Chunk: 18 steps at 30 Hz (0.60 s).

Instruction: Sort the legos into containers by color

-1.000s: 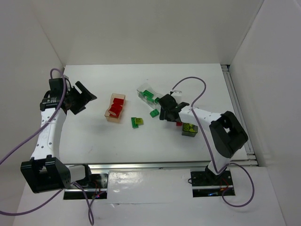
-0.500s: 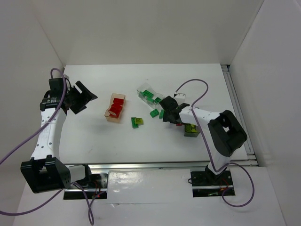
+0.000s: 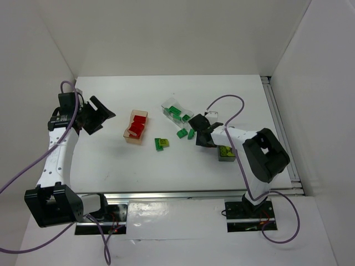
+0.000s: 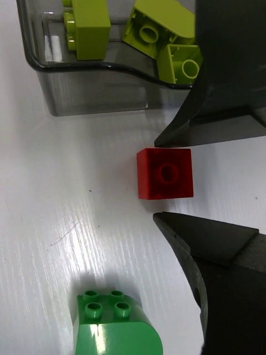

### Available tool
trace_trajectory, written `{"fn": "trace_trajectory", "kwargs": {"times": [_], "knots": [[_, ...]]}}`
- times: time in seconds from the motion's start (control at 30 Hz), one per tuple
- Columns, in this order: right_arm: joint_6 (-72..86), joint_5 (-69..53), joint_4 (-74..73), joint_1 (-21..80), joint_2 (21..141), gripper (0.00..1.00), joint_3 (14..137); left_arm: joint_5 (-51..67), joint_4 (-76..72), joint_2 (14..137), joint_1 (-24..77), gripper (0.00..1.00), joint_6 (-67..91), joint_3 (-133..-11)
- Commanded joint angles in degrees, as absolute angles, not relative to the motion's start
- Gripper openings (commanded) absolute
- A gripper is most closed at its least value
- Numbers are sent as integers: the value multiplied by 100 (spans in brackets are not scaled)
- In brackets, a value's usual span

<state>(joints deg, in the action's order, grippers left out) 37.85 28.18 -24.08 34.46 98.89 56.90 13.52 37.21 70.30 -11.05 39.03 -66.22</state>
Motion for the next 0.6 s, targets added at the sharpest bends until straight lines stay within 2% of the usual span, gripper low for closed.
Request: {"fn": "trace_trajectory", "kwargs": {"times": [0.0, 0.1, 0.17, 0.43, 0.57], "knots": [[3718, 2804, -2197, 3471, 9923, 56, 5818, 1459, 3560, 7031, -1081, 85, 3850, -6583], [3666, 2856, -2197, 3542, 9870, 49, 5993, 1459, 3560, 7031, -1081, 85, 3850, -6583], [3464, 2856, -2250, 3734, 9809, 39, 6047, 1459, 3560, 7031, -1081, 85, 3850, -6583], [3032, 2523, -2022, 4324, 9686, 39, 6959, 1126, 3620, 7031, -1081, 85, 3797, -6635], [2848, 2276, -1837, 4526, 10281, 39, 7671, 739, 3744, 6917, -1081, 85, 3797, -6697]]}}
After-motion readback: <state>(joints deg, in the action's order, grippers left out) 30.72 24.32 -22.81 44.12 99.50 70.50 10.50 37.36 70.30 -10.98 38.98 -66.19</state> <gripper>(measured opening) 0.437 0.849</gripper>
